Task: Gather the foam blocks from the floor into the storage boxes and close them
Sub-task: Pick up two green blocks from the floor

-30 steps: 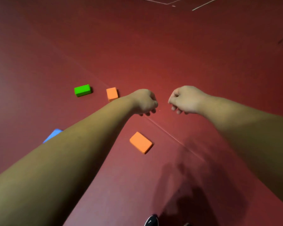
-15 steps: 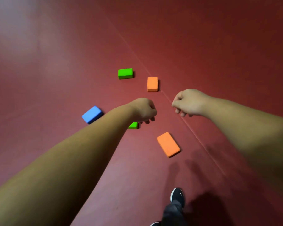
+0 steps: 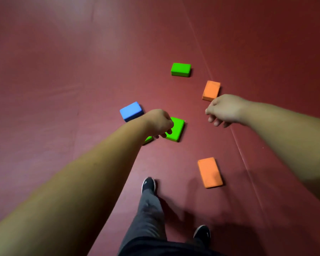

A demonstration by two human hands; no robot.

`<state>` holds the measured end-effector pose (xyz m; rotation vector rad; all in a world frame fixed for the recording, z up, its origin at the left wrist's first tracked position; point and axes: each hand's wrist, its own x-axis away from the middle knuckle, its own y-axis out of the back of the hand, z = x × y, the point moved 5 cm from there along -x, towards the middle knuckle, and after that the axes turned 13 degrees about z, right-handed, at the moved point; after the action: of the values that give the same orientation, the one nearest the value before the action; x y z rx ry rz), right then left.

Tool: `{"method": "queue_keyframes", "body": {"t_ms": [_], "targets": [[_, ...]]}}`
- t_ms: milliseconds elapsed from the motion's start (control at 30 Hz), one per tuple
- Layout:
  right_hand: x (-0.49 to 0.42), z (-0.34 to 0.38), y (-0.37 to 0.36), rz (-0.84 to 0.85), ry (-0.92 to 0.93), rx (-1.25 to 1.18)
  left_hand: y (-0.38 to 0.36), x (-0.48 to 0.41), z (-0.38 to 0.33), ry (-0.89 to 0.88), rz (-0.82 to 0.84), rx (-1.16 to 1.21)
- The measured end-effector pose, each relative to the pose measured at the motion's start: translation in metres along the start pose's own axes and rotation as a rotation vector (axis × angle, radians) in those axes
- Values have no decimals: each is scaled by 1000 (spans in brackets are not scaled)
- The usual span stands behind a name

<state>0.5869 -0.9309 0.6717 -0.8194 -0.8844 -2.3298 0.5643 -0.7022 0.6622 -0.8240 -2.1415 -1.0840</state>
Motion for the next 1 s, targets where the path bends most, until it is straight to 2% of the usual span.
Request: {"method": "queue_keyframes", "body": {"t_ms": [367,667,867,1000], "targets": [[-213,95,-34,118,-83,114,136,-129,121,45,21,187],[-360,176,-81,217,-121,241,217,-223,238,207,130,221],[-415,137,-117,333,-204,247,198,-269,266,230,158,330],[-472,56,-137,390,-276,198,150,-329,278,271,236,363]]}}
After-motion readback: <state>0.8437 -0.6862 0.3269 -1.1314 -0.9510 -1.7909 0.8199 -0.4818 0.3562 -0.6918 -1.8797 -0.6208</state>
